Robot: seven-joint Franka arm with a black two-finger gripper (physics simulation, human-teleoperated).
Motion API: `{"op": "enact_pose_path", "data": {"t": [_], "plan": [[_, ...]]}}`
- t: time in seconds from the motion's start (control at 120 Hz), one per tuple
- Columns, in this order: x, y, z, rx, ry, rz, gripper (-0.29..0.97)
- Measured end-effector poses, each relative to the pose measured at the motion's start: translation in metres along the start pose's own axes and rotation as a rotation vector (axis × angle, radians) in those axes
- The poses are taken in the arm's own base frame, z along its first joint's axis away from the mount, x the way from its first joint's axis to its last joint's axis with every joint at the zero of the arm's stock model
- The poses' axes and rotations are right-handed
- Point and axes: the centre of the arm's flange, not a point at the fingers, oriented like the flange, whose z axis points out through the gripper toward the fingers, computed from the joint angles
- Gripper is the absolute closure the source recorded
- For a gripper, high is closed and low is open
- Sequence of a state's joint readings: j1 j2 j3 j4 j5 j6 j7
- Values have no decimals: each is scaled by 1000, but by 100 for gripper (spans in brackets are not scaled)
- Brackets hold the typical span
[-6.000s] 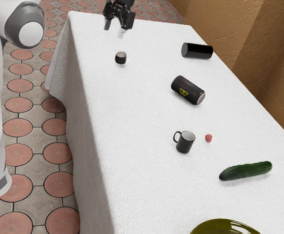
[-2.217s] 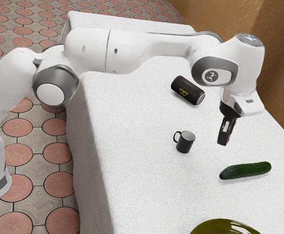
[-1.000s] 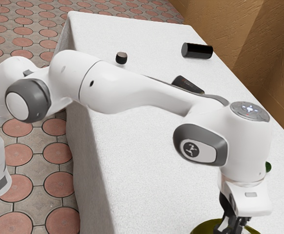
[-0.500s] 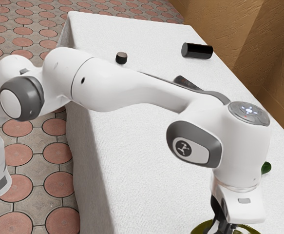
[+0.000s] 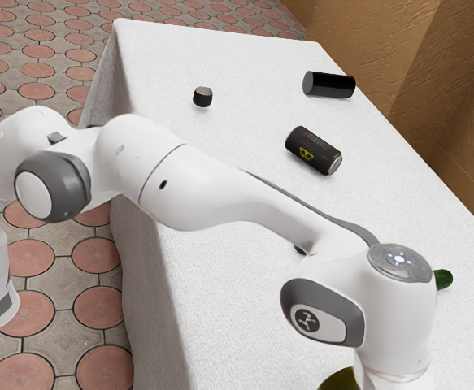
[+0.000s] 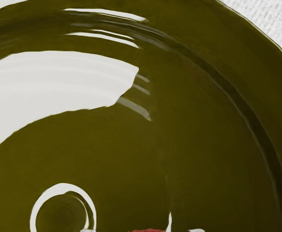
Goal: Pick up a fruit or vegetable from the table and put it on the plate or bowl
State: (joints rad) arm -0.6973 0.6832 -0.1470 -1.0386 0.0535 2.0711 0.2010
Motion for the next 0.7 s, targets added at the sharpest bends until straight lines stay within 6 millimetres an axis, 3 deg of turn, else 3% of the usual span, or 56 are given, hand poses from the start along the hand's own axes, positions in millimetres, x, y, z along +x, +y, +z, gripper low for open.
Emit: {"op": "enact_pose_path", "data": {"t": [0.2,0.258,0.325,0.383,0.4,0.45,0.483,0.525,0.558,0.592,0.617,0.667,0.7], "plan": [[1,-4,6,2,27,-13,23],[1,-11,-26,28,27,-20,16],[-12,-38,-91,85,-5,-57,11],[-54,-85,-147,155,-81,-142,8],[-73,-103,-175,180,-92,-180,8],[-154,-169,-299,276,-82,-345,6],[-224,-198,-403,362,-39,-453,5],[-341,-239,-508,477,-17,-650,5],[-474,-288,-567,588,-62,-925,4],[-581,-308,-599,652,-117,-1145,4],[-633,-316,-607,673,-162,-1259,3],[-690,-329,-601,670,-238,-1393,3],[-713,-337,-592,658,-275,-1453,3]]}}
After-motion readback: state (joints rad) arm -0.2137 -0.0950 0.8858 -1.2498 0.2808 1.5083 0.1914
